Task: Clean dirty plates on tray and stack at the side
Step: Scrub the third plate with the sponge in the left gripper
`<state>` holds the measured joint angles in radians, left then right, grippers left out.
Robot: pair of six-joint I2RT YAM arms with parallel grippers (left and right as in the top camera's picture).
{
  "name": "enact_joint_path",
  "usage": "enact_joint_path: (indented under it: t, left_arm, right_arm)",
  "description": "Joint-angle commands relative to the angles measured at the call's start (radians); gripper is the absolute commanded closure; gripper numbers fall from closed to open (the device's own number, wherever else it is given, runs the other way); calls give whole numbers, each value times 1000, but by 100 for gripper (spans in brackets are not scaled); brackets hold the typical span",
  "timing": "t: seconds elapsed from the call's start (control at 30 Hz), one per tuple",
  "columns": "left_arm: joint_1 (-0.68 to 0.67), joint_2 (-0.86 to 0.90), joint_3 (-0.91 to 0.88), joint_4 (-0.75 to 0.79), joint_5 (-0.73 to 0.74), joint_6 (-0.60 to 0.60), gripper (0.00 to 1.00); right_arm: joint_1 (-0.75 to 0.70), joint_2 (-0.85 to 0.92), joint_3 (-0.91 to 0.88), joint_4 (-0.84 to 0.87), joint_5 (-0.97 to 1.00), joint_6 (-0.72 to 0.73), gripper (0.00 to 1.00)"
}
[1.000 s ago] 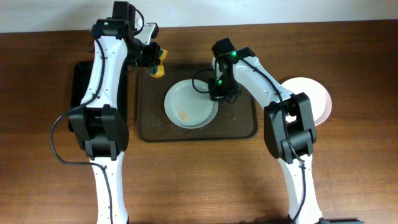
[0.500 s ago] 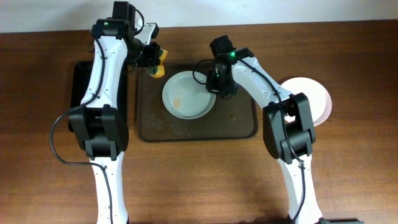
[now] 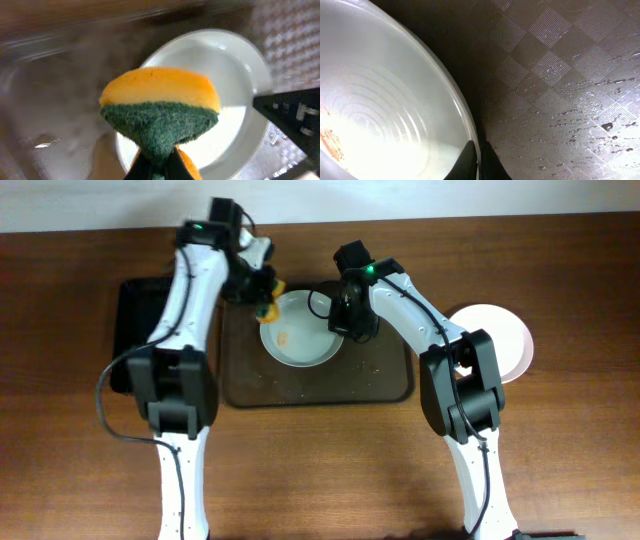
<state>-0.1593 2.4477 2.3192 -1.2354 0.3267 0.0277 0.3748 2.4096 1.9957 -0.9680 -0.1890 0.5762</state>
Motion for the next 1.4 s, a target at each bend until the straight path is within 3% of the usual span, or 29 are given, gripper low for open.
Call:
enact_joint_path:
  t: [0.0, 0.13, 0.27, 0.3, 0.37, 0.43, 0.6, 0.7, 0.83, 0.93, 1.03, 1.07, 1.13, 1.2, 1.27, 1.37]
  left_arm:
    - [-51, -5, -142, 96, -91, -87, 99]
    - [-63, -5, -265, 217, -118, -109, 99]
    - [-63, -5, -286, 116, -102, -79, 99]
    - [-63, -5, -286, 80, -76, -72, 100]
    - [-63, -5, -286, 39, 151, 30, 99]
    - [-64, -5, -286, 43, 166, 34, 99]
    - [-64, -3, -286, 248, 19, 29, 99]
    - [-64, 16, -286, 387, -206, 29, 99]
    - [-64, 51, -286, 290, -446, -43, 99]
    - [-61, 53, -286, 134, -442, -43, 99]
    - [-60, 53, -286, -85, -325, -15, 99]
    - [-60, 53, -286, -105, -263, 20, 99]
    - [-61, 53, -286, -130, -5, 145, 99]
    - [-61, 53, -286, -100, 125, 177, 100]
    - [-61, 53, -286, -57, 265, 176, 99]
    - [-62, 56, -286, 14, 318, -18, 100]
  right_arm:
    - [4, 27, -5, -4, 43, 27, 96]
    - [4, 27, -5, -3, 44, 27, 96]
    - [5, 27, -5, -4, 44, 27, 96]
    - [5, 27, -5, -4, 44, 27, 96]
    - [5, 27, -5, -2, 45, 27, 96]
    - [5, 27, -5, -3, 48, 27, 96]
    - [5, 27, -5, -3, 51, 27, 96]
    - [5, 27, -5, -4, 53, 27, 96]
    - [5, 27, -5, -4, 67, 26, 96]
    - [5, 27, -5, -4, 66, 27, 96]
    - [5, 27, -5, -4, 67, 26, 96]
    - [5, 27, -5, -3, 66, 26, 96]
    - [5, 27, -5, 0, 66, 26, 96]
    - [5, 27, -5, -1, 64, 26, 96]
    - [5, 27, -5, 0, 38, 26, 96]
    - [3, 27, -5, 22, -30, 19, 96]
